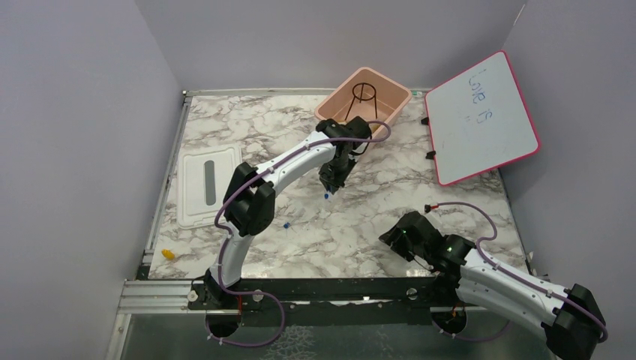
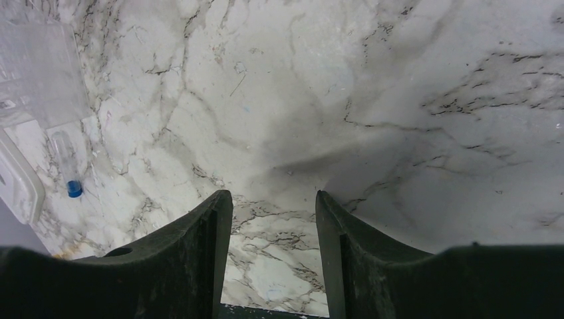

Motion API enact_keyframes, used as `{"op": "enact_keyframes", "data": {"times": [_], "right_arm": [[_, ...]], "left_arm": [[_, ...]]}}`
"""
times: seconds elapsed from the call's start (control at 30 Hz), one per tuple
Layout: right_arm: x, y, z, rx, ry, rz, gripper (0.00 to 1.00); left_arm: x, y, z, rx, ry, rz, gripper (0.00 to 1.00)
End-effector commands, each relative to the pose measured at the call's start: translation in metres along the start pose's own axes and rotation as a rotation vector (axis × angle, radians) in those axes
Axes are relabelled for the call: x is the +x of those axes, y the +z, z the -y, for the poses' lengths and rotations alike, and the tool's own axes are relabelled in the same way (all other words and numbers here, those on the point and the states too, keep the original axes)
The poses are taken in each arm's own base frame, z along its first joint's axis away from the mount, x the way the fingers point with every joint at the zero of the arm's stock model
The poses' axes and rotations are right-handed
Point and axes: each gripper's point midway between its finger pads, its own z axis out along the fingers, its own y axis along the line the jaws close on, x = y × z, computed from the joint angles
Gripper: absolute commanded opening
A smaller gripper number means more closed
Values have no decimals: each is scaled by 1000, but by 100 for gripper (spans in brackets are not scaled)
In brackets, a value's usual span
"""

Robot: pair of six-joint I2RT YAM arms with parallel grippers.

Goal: Organize the chemistry lab equipment

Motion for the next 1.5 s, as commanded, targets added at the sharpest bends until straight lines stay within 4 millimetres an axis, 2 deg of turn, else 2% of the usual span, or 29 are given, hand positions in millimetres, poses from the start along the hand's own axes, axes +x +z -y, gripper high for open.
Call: {"op": "enact_keyframes", "data": {"times": [0.0,0.2,0.43,0.63,0.77,0.87,1.0,1.03,1.13,1.27,1.37,1.47], "right_arm": [[2,3,30,98,-11,7,53],[1,2,30,96,-6,10,53],[0,3,30,100,-8,17,53],[-2,2,27,95,-23,20,54],[-7,-2,20,84,-51,36,54],[-10,-4,18,83,-64,44,54],[-13,-6,16,87,-63,52,54],[-13,-7,15,85,-61,52,54],[-13,-6,13,81,-54,50,54],[-12,-5,6,66,-50,42,54],[-11,-3,1,63,-53,30,54],[-10,-3,-6,56,-62,20,54]], "left_arm": [[-8,3,6,11,18,8,19],[-7,10,9,32,23,-9,26],[-9,3,7,20,23,9,36],[-31,-22,-3,-41,2,116,52],[-45,-47,-14,-93,-35,211,57],[-43,-64,-29,-135,-84,272,57],[-20,-77,-53,-163,-164,332,57],[-4,-67,-59,-166,-177,308,57],[30,-58,-68,-118,-232,305,57],[68,-32,-65,-10,-289,285,58],[80,-15,-63,48,-314,287,60],[80,0,-64,80,-324,284,58]]}}
